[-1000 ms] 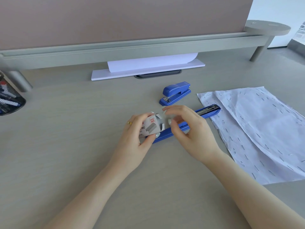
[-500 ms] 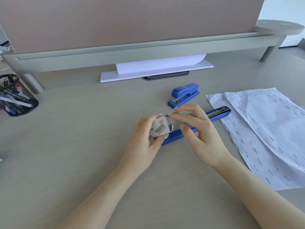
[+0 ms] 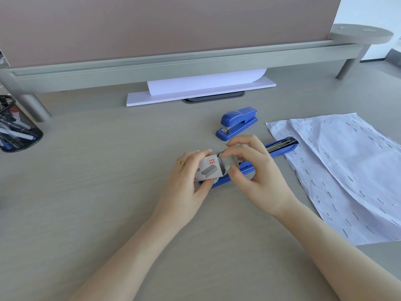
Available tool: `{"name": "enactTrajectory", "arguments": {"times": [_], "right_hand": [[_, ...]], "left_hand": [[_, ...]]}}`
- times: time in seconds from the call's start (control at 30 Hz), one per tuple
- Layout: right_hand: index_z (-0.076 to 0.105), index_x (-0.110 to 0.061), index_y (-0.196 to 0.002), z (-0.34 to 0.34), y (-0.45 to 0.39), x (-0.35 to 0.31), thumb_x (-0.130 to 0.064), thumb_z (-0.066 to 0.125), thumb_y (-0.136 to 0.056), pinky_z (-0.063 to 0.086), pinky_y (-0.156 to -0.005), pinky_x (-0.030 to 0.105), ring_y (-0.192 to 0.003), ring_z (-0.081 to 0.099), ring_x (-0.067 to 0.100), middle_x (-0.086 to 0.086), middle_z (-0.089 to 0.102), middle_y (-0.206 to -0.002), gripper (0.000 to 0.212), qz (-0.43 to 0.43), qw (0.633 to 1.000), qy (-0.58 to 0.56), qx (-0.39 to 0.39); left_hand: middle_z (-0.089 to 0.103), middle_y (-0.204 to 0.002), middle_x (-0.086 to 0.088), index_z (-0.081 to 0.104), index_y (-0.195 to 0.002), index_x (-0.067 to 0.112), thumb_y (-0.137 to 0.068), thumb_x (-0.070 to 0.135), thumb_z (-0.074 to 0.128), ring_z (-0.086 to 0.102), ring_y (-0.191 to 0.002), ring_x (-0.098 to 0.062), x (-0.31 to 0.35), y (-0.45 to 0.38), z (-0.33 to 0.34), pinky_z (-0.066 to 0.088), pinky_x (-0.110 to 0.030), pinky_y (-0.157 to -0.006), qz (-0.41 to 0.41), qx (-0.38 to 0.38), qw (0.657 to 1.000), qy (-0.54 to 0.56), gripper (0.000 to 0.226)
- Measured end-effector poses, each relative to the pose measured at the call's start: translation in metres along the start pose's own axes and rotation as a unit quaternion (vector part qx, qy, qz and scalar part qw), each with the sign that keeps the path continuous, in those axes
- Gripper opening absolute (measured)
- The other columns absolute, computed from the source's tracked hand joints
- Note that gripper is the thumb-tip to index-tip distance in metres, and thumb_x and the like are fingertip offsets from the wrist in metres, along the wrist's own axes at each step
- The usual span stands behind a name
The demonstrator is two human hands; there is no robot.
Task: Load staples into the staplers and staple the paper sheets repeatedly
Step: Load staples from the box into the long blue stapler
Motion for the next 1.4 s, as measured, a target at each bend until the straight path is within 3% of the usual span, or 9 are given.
{"name": "enactTrajectory", "arguments": {"times": [0.3, 0.5, 0.6, 0.73, 0.8, 0.87, 0.97, 1.13, 1.4], "right_hand": [[0.050, -0.012, -0.081, -0.002, -0.002, 0.003, -0.012, 0.060, -0.080, 0.047, -0.086, 0.031, -0.095, 0.053, 0.014, -0.007, 0.053, -0.098, 0.010, -0.004, 0.999, -0.040, -0.004], [0.054, -0.020, -0.072, -0.009, -0.003, 0.018, -0.010, 0.064, -0.085, 0.046, -0.073, 0.021, -0.074, 0.059, 0.006, -0.012, 0.064, -0.075, 0.019, 0.113, 0.981, -0.138, 0.074], [0.054, -0.026, -0.078, -0.020, -0.004, 0.028, -0.013, 0.063, -0.085, 0.042, -0.067, 0.015, -0.067, 0.056, 0.002, -0.016, 0.064, -0.067, 0.017, 0.153, 0.972, -0.116, 0.137], [0.059, -0.034, -0.088, -0.018, -0.002, 0.031, -0.015, 0.063, -0.085, 0.038, -0.063, 0.005, -0.068, 0.056, -0.007, -0.022, 0.065, -0.066, 0.019, 0.161, 0.978, -0.043, 0.128], [0.063, -0.031, -0.087, -0.015, -0.002, 0.030, -0.015, 0.063, -0.085, 0.039, -0.069, 0.008, -0.070, 0.057, -0.008, -0.019, 0.066, -0.070, 0.016, 0.162, 0.979, -0.025, 0.125], [0.064, -0.034, -0.085, -0.012, -0.003, 0.030, -0.018, 0.063, -0.085, 0.044, -0.088, 0.027, -0.072, 0.058, -0.006, -0.019, 0.067, -0.074, 0.015, 0.162, 0.980, -0.003, 0.119], [0.062, -0.034, -0.085, -0.007, -0.004, 0.029, -0.021, 0.060, -0.087, 0.029, -0.106, 0.049, -0.077, 0.054, -0.014, -0.022, 0.066, -0.075, 0.014, 0.160, 0.982, 0.037, 0.097], [0.066, -0.027, -0.092, -0.001, -0.002, 0.026, -0.022, 0.058, -0.090, 0.013, -0.112, 0.051, -0.084, 0.038, -0.033, -0.025, 0.061, -0.074, 0.009, 0.163, 0.981, 0.062, 0.082], [0.063, -0.033, -0.086, 0.005, -0.003, 0.024, -0.028, 0.059, -0.089, 0.000, -0.115, 0.046, -0.081, 0.050, -0.019, -0.028, 0.060, -0.072, 0.008, 0.175, 0.981, 0.053, 0.068]], "left_hand": [[0.046, -0.109, 0.013, 0.048, -0.123, 0.023, -0.083, 0.010, 0.060, 0.041, -0.108, -0.005, -0.005, -0.001, -0.005, 0.030, 0.001, -0.082, -0.028, 0.042, 0.999, -0.004, 0.044], [0.045, -0.114, 0.013, 0.041, -0.129, 0.023, -0.084, 0.014, 0.061, 0.042, -0.105, -0.006, -0.018, -0.003, -0.019, 0.033, -0.009, -0.080, -0.082, 0.122, 0.989, -0.007, 0.050], [0.054, -0.108, 0.004, 0.043, -0.117, 0.021, -0.082, 0.014, 0.060, 0.048, -0.101, -0.018, -0.036, -0.005, -0.031, 0.037, -0.027, -0.075, -0.139, 0.152, 0.977, -0.049, 0.039], [0.054, -0.098, 0.006, 0.049, -0.112, 0.018, -0.083, 0.013, 0.059, 0.048, -0.099, -0.022, -0.053, -0.010, -0.034, 0.038, -0.031, -0.071, -0.162, 0.135, 0.973, -0.093, 0.031], [0.059, -0.100, 0.003, 0.052, -0.114, 0.017, -0.083, 0.018, 0.059, 0.050, -0.102, -0.025, -0.060, -0.013, -0.031, 0.042, -0.035, -0.075, -0.176, 0.118, 0.971, -0.108, 0.031], [0.063, -0.109, -0.004, 0.054, -0.118, 0.017, -0.083, 0.022, 0.059, 0.049, -0.111, -0.030, -0.066, -0.014, -0.030, 0.042, -0.041, -0.089, -0.188, 0.103, 0.965, -0.149, 0.035], [0.055, -0.128, -0.004, 0.052, -0.125, 0.019, -0.083, 0.027, 0.061, 0.035, -0.131, -0.027, -0.060, -0.015, -0.030, 0.022, -0.051, -0.109, -0.167, 0.114, 0.961, -0.191, 0.044], [0.052, -0.127, 0.009, 0.063, -0.102, 0.028, -0.069, 0.057, 0.048, 0.025, -0.132, -0.013, -0.019, -0.011, -0.018, -0.006, -0.048, -0.111, -0.036, 0.110, 0.978, -0.176, 0.046], [0.057, -0.122, 0.007, 0.068, -0.087, 0.029, -0.070, 0.054, 0.045, 0.024, -0.128, -0.012, -0.014, -0.010, -0.006, -0.005, -0.048, -0.108, 0.011, 0.086, 0.978, -0.191, 0.038]]}}
Point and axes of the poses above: each hand's wrist, its own y-axis away from the middle knuckle, its own z-axis out of the palm, x = y × z, the point moved 5 cm from there along -y, towards the middle knuckle
